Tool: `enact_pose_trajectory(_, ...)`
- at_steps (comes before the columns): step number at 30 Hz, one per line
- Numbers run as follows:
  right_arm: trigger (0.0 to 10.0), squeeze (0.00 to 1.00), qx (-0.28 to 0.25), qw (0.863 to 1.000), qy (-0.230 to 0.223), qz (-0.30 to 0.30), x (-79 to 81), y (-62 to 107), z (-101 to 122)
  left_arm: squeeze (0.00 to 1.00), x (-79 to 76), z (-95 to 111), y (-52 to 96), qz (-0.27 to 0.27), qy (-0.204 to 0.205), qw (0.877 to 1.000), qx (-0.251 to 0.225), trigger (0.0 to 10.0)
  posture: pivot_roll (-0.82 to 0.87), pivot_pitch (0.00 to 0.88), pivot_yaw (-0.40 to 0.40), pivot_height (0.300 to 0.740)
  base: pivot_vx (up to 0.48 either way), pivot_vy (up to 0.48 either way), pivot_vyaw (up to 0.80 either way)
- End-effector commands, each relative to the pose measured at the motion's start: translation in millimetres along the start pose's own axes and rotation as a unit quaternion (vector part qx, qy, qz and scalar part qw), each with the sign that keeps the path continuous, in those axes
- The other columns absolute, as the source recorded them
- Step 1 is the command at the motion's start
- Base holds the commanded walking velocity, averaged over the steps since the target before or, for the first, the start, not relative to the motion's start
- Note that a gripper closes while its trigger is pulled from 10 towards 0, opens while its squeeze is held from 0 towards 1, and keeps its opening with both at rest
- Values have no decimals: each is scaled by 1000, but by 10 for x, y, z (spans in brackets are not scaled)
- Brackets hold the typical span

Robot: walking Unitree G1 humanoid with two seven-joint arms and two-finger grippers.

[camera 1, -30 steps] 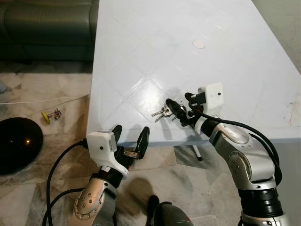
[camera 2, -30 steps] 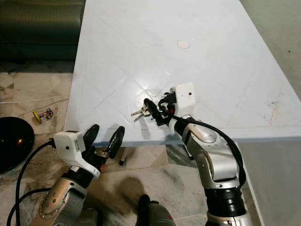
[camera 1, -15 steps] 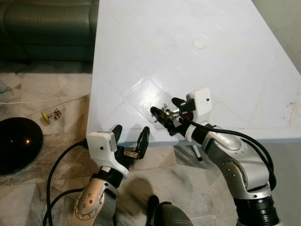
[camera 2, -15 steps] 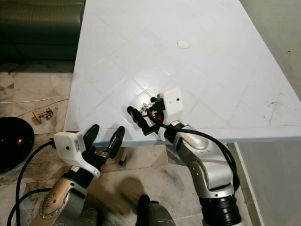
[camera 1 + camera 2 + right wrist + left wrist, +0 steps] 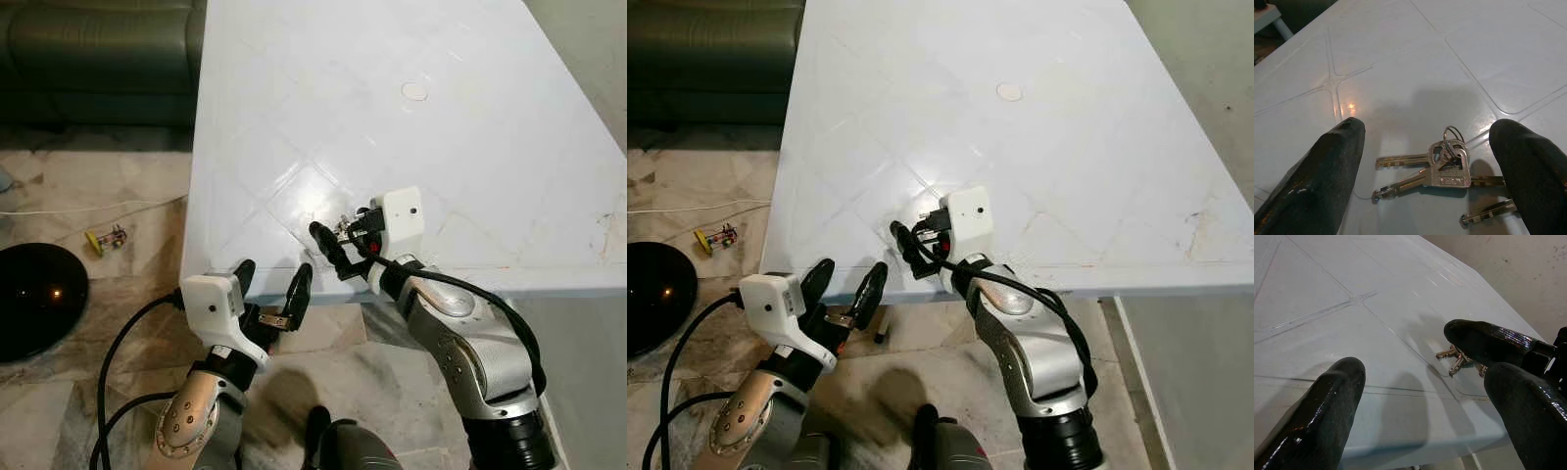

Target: Hang keys on a hook

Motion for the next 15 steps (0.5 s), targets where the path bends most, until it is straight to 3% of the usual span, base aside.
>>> enact_pose_trajectory(1,4863,0,0,1000,-3,-14,-7,10,-24,0,-75,-209,41,-1,26,999,43,10000,182,311,-150,740,0,0,0)
enact_pose_trajectory(2,5137,0,1,1000,-5,-17,-6,6,-29,0,-74,-208,41,0,26,999,43,10000,182,311,-150,740,0,0,0)
enact_pose_trajectory(3,4392,0,2,1000,-5,-18,-5,0,-31,0,-75,-207,39,0,27,999,43,10000,185,314,-151,740,0,0,0)
enact_pose_trajectory(5,4392,0,0,1000,-1,-23,-8,-6,-29,0,-76,-207,37,0,27,999,43,10000,185,314,-151,740,0,0,0)
enact_pose_trajectory(6,3020,0,4,1000,-7,-26,1,-20,-47,0,-77,-207,37,0,27,999,43,10000,185,314,-151,740,0,0,0)
enact_pose_trajectory(7,235,0,2,1000,-9,-30,3,-23,-45,0,-78,-205,36,0,27,999,43,10000,186,317,-153,740,0,0,0)
enact_pose_trajectory(9,0,0,2,999,-13,-36,2,-27,-50,0,-78,-204,37,1,26,999,43,10000,186,317,-153,740,0,0,0)
enact_pose_trajectory(11,392,0,8,999,-16,-40,14,-35,-77,0,-76,-204,40,1,26,999,43,10000,186,317,-153,740,0,0,0)
enact_pose_trajectory(12,1255,0,9,999,-13,-40,18,-37,-82,0,-75,-204,41,2,26,999,43,10000,186,317,-153,740,0,0,0)
enact_pose_trajectory(13,3686,0,11,999,-9,-42,22,-41,-95,0,-75,-204,42,2,27,999,43,10000,186,317,-153,740,0,0,0)
enact_pose_trajectory(15,5882,0,16,999,1,-48,17,-47,-113,0,-76,-203,45,2,27,999,43,10000,187,323,-155,740,0,0,0)
Point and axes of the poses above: a point about 5 cm out from each wrist's last joint towards the gripper, its own y axis pointing back from the gripper into the wrist, its own z axis along the axis of the wrist's last joint, x = y × z, the point moved 5 cm from there along -y, pointing out of the wrist towards the gripper, and after that the axes turned 8 degrees about -y, right-handed, at the moved point
